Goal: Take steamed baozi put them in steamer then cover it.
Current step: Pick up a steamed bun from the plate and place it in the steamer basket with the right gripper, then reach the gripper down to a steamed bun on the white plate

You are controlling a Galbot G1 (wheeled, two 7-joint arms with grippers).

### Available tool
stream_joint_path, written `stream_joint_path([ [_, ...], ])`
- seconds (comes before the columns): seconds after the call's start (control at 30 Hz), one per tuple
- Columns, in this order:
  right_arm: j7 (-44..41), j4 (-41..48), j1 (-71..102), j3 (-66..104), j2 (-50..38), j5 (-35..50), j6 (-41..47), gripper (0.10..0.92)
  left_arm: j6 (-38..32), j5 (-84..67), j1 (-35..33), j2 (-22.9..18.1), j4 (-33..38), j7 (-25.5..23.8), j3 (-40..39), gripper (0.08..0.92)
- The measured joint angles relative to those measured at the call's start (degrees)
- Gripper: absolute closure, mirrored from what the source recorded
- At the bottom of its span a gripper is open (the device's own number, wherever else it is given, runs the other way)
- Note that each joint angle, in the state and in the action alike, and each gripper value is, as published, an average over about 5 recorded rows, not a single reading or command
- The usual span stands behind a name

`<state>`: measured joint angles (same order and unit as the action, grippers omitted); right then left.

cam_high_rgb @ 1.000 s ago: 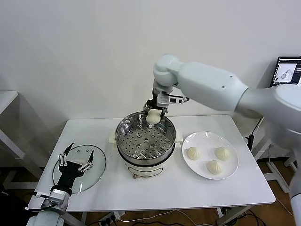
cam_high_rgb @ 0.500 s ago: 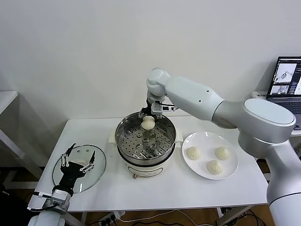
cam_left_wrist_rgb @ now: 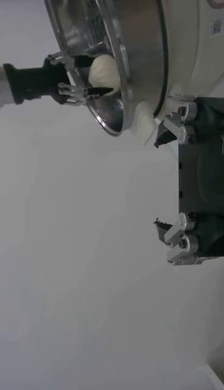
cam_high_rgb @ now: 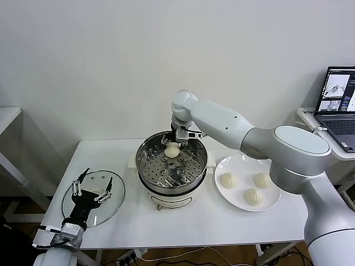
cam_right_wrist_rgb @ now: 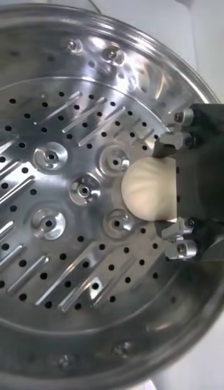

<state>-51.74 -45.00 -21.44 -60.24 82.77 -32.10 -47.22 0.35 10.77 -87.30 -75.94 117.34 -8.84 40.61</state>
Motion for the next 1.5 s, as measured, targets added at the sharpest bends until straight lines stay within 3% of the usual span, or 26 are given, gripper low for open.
stream_joint_path([
  [0.2, -3.36, -3.3, -4.01, -0.93, -2.99, 7.14, 0.02, 0.203, 0.03, 0.0, -0.07, -0.15, 0.16, 0.04, -0.2, 0.177],
  [0.47, -11.8, -12.57, -13.11, -6.25, -12.83, 25.92, 1.29, 0.203, 0.24, 0.0, -0.45, -0.18, 1.2, 0.16, -0.19, 0.177],
  [0.6, -15.43, -16.99, -15.62, -8.73, -19.29, 33.44, 6.99, 0.203, 0.18, 0.0, -0.63, -0.13, 1.62, 0.17, -0.15, 0.177],
  [0.77, -17.96, -20.09, -16.31, -10.42, -26.67, 40.19, 20.76, 0.203, 0.16, -0.01, -0.53, -0.17, 1.93, 0.19, -0.51, 0.177],
  [1.07, -18.91, -21.73, -11.61, -10.81, -34.11, 45.53, 43.03, 0.203, 0.2, -0.05, -0.34, -0.49, 2.23, 0.27, -0.9, 0.177],
  [1.5, -14.72, -19.93, 0.06, -6.44, -35.97, 44.89, 54.23, 0.203, 0.16, -0.08, 0.04, -0.77, 1.8, 0.4, -1.11, 0.177],
])
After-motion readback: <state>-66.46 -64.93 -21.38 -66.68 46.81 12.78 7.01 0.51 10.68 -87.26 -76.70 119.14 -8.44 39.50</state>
